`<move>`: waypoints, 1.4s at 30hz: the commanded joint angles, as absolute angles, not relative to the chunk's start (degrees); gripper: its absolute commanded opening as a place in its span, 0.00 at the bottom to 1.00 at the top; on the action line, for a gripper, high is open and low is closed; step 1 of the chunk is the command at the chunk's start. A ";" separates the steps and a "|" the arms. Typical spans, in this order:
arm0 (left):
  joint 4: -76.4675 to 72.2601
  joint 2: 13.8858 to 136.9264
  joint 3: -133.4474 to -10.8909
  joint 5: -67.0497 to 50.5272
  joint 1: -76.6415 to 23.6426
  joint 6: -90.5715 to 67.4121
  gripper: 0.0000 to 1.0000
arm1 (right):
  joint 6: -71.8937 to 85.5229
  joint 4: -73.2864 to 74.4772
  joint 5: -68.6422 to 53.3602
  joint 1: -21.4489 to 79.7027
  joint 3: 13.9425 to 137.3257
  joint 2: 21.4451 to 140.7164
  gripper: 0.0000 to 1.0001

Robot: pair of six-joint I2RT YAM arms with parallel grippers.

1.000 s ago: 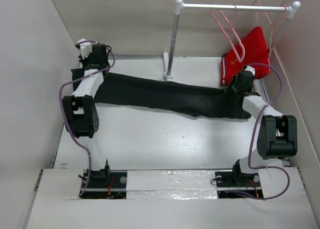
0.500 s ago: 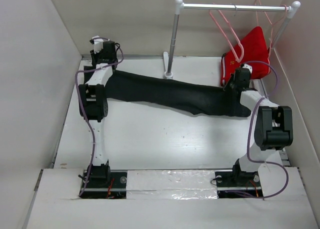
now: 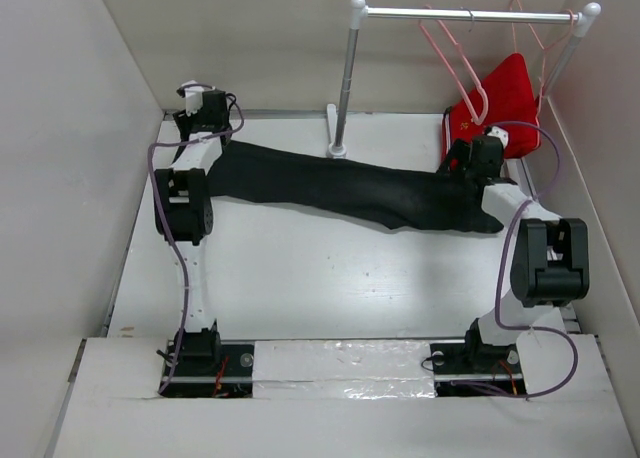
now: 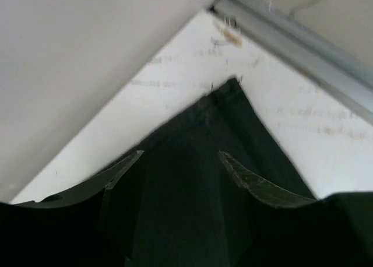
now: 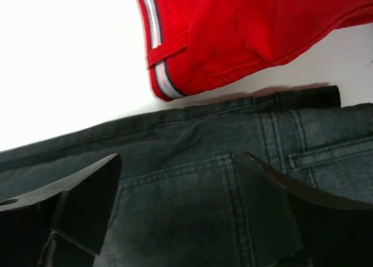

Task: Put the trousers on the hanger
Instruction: Fold the trousers at the center of the board.

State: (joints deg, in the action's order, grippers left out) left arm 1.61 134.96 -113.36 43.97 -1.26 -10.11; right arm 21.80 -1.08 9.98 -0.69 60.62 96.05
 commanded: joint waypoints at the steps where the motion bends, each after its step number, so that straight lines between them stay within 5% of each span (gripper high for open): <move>1: 1.06 123.42 -105.49 38.16 -1.05 -18.00 0.49 | 22.76 -5.45 8.70 -0.35 58.81 88.71 0.91; 7: 2.78 111.80 -87.28 29.28 0.08 -31.77 0.47 | 24.96 -9.92 4.15 -0.35 47.57 76.31 0.91; 9: 6.67 111.01 -85.44 25.34 2.97 -36.98 0.48 | 25.66 -10.55 1.42 1.21 42.99 71.12 0.81; 10: 6.94 109.87 -81.86 23.66 3.95 -39.44 0.48 | 25.93 -10.98 0.54 1.93 39.93 69.54 0.47; 12: 6.77 108.04 -77.37 22.24 6.49 -41.56 0.48 | 25.84 -10.99 -2.26 3.68 37.37 64.81 0.08; 13: 4.16 106.89 -74.65 21.80 7.03 -41.75 0.49 | 25.75 -10.29 -2.89 5.26 36.14 63.38 0.00; 18: 0.35 103.36 -64.60 16.90 7.56 -43.94 0.69 | 24.79 -8.53 -3.86 10.01 29.63 57.75 0.00; 20: 0.53 105.02 -65.21 15.30 7.56 -44.64 0.72 | 24.52 -8.18 -4.48 11.16 27.96 55.64 0.19; 22: 0.53 105.99 -65.48 14.33 7.56 -45.17 0.74 | 24.52 -6.34 -4.05 11.68 25.77 53.62 0.54; 26: 0.35 107.66 -67.41 13.71 8.09 -45.61 0.77 | 26.44 -3.78 0.95 11.08 22.59 47.91 0.91; 32: 2.28 112.31 -72.67 11.78 8.09 -46.31 0.78 | 32.60 -6.32 5.54 5.46 18.64 51.32 0.92; 39: 1.40 115.22 -75.67 7.57 9.32 -47.11 0.78 | 36.91 -17.84 -9.72 -10.27 22.13 70.20 0.88; 42: 1.58 116.63 -77.52 6.51 9.93 -47.02 0.70 | 39.81 -23.89 -10.63 -10.28 22.94 77.15 0.84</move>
